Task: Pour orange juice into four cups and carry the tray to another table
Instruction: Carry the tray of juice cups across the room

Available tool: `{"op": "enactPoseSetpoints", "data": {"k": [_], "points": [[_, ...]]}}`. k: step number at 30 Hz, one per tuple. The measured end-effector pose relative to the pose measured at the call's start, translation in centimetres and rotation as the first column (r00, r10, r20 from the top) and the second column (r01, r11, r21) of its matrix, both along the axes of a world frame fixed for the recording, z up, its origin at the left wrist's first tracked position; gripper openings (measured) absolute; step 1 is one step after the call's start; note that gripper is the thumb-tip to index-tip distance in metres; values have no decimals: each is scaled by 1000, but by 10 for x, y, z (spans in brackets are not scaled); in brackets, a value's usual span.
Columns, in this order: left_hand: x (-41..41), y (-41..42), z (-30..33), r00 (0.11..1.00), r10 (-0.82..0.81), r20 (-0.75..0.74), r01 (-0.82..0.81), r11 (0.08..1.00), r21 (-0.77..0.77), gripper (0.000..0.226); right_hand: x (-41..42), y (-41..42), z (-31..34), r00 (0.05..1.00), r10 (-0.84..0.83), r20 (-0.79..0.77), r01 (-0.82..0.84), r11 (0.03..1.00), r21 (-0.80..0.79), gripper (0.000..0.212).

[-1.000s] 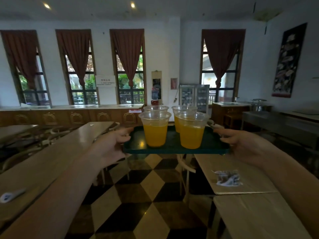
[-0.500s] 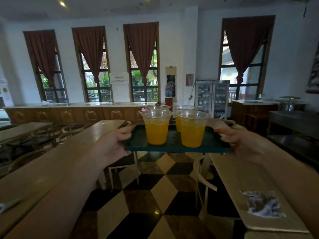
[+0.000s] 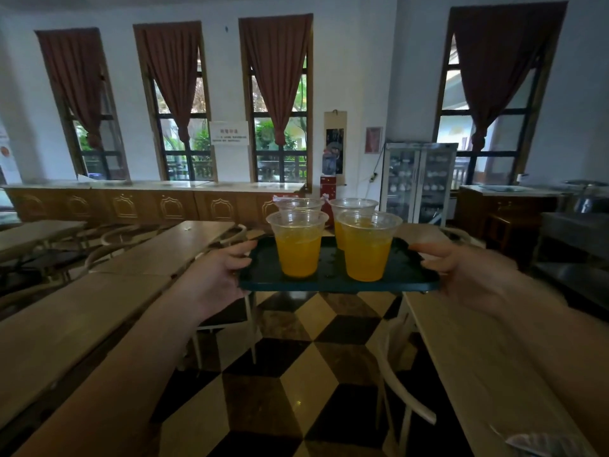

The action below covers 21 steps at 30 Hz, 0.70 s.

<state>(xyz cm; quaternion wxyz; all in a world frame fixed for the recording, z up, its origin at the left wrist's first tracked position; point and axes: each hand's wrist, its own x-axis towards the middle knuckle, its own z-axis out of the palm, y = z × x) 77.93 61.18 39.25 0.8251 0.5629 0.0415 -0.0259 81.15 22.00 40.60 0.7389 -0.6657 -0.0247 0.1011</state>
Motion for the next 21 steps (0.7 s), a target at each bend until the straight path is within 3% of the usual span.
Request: {"op": "enactPoseSetpoints", "data": {"k": [9,14,21], "points": [[221,45,-24,1000,16,-1,-16,999,-43,45,181,47,-14,994,-104,-32,104,995,-10,38],[335,64,-12,996,-85,30,86,996,-34,40,281,75,0,988,-156,-17,156,988,-20,36],[486,76,-7,993,-101,57,103,994,-28,37,423,94,-6,981,-193,-18,194,981,5,38]]}}
